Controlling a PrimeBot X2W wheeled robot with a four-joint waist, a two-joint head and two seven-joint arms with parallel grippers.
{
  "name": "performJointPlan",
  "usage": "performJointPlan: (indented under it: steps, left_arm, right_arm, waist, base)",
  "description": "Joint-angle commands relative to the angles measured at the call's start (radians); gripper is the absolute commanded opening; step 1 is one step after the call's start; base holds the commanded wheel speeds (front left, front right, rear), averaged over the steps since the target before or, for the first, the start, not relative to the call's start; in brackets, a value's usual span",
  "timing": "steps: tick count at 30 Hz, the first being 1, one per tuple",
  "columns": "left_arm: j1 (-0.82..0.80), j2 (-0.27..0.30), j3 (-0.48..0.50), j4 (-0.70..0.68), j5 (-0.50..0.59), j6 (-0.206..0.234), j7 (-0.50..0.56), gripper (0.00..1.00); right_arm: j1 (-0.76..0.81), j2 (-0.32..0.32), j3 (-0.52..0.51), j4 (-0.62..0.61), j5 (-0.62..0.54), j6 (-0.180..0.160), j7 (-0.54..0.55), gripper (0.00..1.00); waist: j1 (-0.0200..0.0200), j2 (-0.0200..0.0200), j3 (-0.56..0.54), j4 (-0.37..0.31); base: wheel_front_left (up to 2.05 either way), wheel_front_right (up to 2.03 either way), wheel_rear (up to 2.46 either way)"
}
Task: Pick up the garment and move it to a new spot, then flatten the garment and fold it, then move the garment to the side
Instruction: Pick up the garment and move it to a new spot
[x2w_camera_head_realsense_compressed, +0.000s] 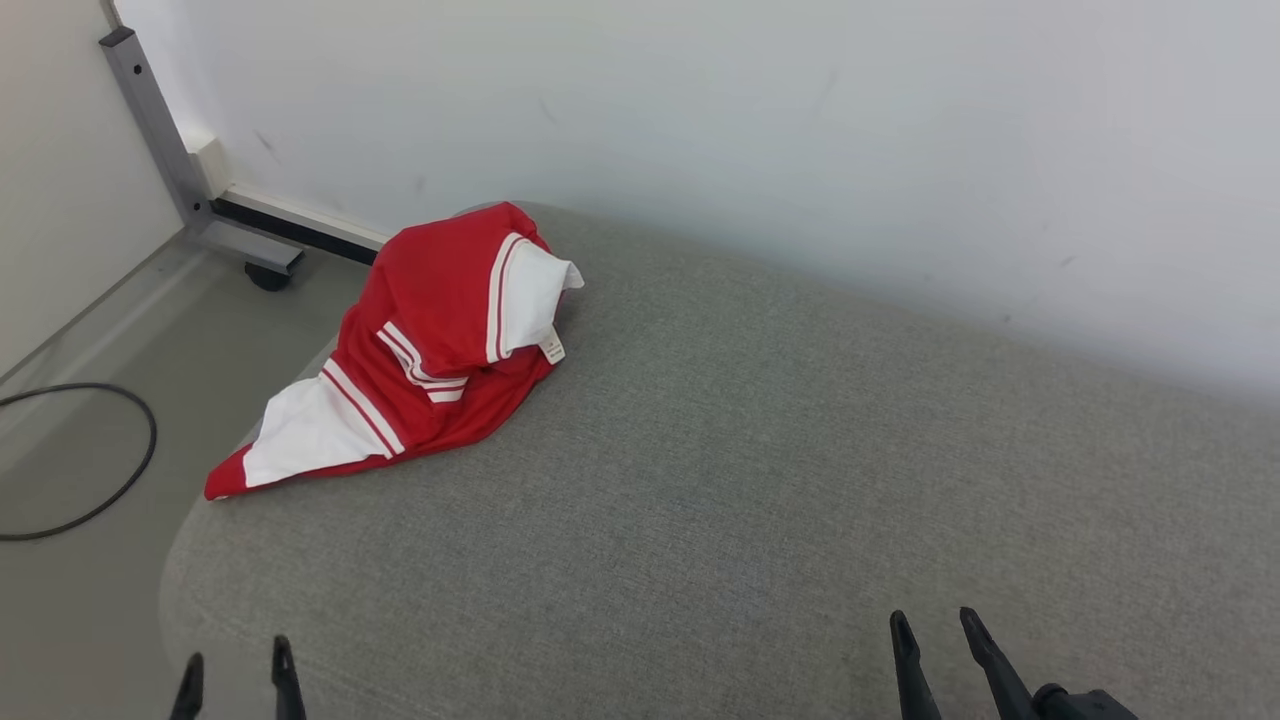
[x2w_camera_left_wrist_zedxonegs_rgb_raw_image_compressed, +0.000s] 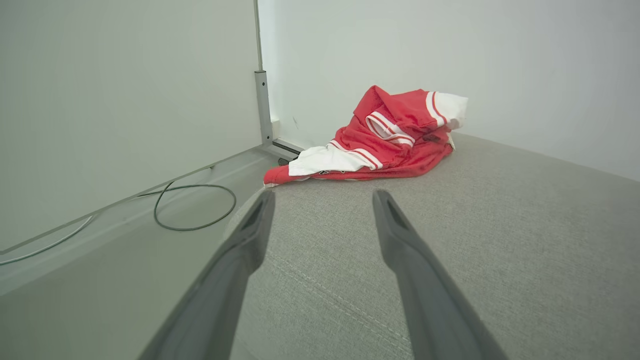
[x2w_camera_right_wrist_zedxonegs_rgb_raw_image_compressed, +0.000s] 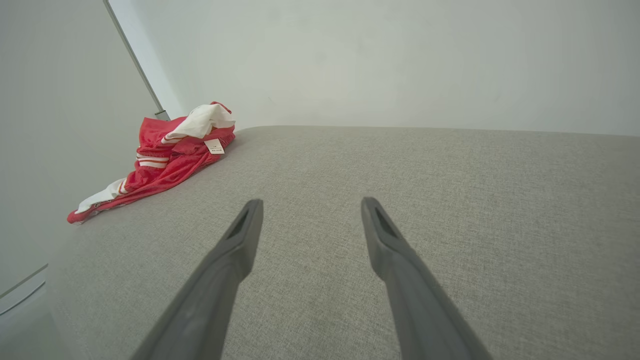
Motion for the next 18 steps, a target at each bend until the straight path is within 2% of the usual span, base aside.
performJointPlan:
  steps: [1,9,14,18]
  left_arm:
    - [-0.027,0.003,0.018,0.004,-0.017,-0.006,-0.003,1.00]
    - [-0.190,0.011,0.103,0.030,-0.024,-0.058,-0.003,1.00]
    - [-0.327,0.019,0.145,0.055,-0.048,-0.083,-0.003,1.00]
    - [-0.442,0.053,0.165,0.096,-0.076,-0.097,-0.003,1.00]
  right_arm:
    - [0.004,0.000,0.000,-0.004,-0.011,-0.002,-0.001,1.00]
    - [-0.045,-0.001,-0.034,-0.025,-0.050,-0.002,-0.001,1.00]
    - [-0.068,0.000,-0.063,-0.043,-0.078,-0.002,-0.001,1.00]
    - [-0.089,0.000,-0.082,-0.057,-0.096,-0.002,-0.001,1.00]
  waist:
    - [0.0000,0.0000,0.013,-0.032]
    - [0.0000,0.0000,0.109,-0.168]
    - [0.0000,0.0000,0.167,-0.228]
    - [0.0000,0.0000,0.214,-0.272]
  base:
    - [0.00,0.00,0.00]
    - [0.00,0.00,0.00]
    - [0.00,0.00,0.00]
    - [0.00,0.00,0.00]
